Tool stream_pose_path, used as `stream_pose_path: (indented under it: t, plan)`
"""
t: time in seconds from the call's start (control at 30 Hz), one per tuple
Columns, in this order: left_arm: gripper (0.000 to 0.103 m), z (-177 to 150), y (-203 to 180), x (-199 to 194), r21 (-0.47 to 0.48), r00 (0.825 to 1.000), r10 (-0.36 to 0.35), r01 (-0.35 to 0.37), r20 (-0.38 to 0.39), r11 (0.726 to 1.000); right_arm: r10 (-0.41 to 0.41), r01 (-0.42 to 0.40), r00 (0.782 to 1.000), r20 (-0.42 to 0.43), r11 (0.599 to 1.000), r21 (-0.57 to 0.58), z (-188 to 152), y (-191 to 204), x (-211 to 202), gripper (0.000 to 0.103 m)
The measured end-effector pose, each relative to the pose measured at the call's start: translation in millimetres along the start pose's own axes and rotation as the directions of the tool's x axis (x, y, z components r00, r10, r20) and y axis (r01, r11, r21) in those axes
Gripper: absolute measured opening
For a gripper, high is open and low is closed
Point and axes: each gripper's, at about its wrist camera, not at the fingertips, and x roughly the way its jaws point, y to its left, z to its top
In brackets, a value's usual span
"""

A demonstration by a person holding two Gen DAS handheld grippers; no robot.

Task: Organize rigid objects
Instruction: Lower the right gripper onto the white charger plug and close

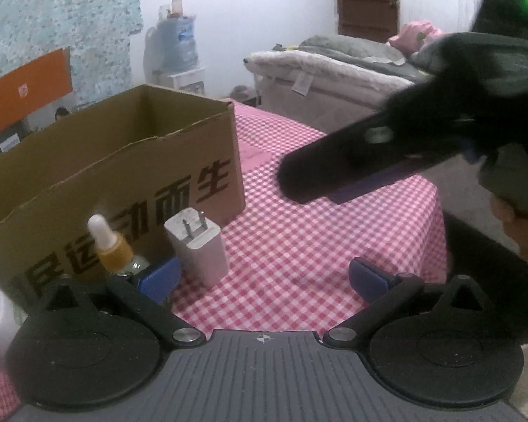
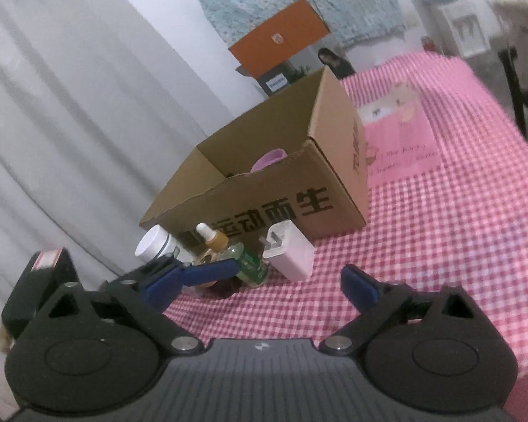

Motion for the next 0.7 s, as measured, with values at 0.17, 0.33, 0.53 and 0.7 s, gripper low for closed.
stream_pose_path:
  t: [0.17, 0.33, 0.53, 0.7]
  plan:
    - [0.096, -1, -2, 7, 0.013, 1.000, 0.028, -0.028, -0.008, 1.000, 0.001, 0.000, 1.000, -0.022, 0.998, 0.059, 5, -14, 21, 0.070]
    - [0.085, -1, -3, 19, 0.035, 0.998, 0.044, -0.042, -0.051, 0.999, 0.008, -0.001, 0.998, -0.057, 0.992, 0.127, 12, -28, 41, 0.060]
    - [0.078, 3, -1, 26, 0.015, 0.995, 0.079, -0.078, -0.063, 0.997, 0.038, -0.026, 0.997, -0.068, 0.985, 0.170, 20, -39, 53, 0.047]
    - [0.072, 8, 5, 31, -0.009, 0.993, 0.090, -0.091, -0.081, 0.996, 0.049, -0.029, 0.996, -0.080, 0.974, 0.227, 24, -51, 65, 0.037]
